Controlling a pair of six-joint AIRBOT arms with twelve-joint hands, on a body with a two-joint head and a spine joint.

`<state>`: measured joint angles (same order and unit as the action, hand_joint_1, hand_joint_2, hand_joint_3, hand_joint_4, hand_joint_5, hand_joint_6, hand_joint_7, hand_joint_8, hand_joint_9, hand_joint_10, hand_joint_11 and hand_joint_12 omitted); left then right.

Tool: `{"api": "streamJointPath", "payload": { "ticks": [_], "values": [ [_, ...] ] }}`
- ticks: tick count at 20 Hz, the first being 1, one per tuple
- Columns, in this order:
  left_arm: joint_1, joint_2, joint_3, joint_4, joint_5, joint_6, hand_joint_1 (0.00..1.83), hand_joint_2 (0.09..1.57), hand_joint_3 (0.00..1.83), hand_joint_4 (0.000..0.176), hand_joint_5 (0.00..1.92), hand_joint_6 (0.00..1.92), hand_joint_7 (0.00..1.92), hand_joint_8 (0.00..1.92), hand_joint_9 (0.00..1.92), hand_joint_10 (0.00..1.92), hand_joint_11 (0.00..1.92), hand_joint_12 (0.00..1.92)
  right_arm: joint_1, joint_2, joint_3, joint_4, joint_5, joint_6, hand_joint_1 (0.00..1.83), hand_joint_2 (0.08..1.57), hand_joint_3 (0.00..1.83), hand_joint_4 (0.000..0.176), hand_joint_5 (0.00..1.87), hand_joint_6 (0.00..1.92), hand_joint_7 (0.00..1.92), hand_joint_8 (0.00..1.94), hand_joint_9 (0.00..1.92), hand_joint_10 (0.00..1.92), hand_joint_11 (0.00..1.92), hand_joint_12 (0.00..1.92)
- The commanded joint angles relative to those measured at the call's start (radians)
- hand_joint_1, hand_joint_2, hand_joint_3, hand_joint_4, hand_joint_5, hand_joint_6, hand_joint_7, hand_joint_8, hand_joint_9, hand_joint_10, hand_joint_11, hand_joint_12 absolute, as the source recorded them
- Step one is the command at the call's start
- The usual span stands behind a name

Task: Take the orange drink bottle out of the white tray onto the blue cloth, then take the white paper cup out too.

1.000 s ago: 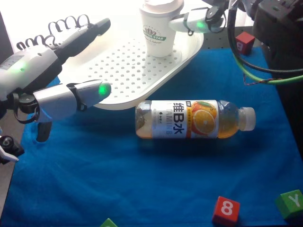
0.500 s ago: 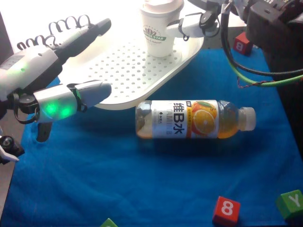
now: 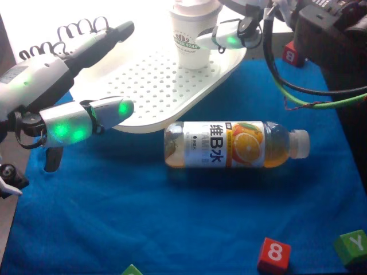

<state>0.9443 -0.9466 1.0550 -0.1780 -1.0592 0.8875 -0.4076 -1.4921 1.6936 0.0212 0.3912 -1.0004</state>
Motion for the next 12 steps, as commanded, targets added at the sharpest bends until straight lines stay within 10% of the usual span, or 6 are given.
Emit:
{"api": "streamJointPath", "payload": {
  "ticks": [1, 3, 8, 12],
  "values": [
    [-0.012, -0.005, 0.004, 0.0, -0.129, -0.007, 0.24, 1.21, 0.0, 0.168, 0.0, 0.0, 0.0, 0.0, 0.0, 0.0, 0.0, 0.0, 0.025, 0.0, -0.003, 0.004, 0.131, -0.002, 0.81, 1.11, 0.0, 0.024, 0.0, 0.0, 0.0, 0.0, 0.0, 0.0, 0.0, 0.0],
    [-0.012, -0.006, 0.005, 0.0, -0.129, -0.007, 0.21, 1.21, 0.0, 0.137, 0.0, 0.0, 0.0, 0.0, 0.0, 0.0, 0.0, 0.0, 0.03, 0.0, -0.005, 0.004, 0.133, -0.002, 0.81, 1.11, 0.0, 0.029, 0.0, 0.0, 0.0, 0.0, 0.0, 0.0, 0.01, 0.0],
    [-0.012, -0.01, 0.008, 0.001, -0.126, -0.009, 0.2, 1.21, 0.0, 0.163, 0.0, 0.0, 0.0, 0.0, 0.0, 0.0, 0.0, 0.0, 0.036, -0.011, 0.02, 0.003, 0.132, -0.002, 0.78, 1.11, 0.0, 0.046, 0.0, 0.0, 0.0, 0.0, 0.0, 0.0, 0.01, 0.01],
    [-0.012, -0.01, 0.008, 0.001, -0.128, -0.012, 0.22, 1.21, 0.0, 0.16, 0.0, 0.0, 0.0, 0.0, 0.0, 0.0, 0.0, 0.0, 0.035, -0.013, 0.027, 0.003, 0.125, -0.002, 0.77, 1.11, 0.0, 0.022, 0.0, 0.0, 0.0, 0.0, 0.0, 0.0, 0.0, 0.0]
  ]
}}
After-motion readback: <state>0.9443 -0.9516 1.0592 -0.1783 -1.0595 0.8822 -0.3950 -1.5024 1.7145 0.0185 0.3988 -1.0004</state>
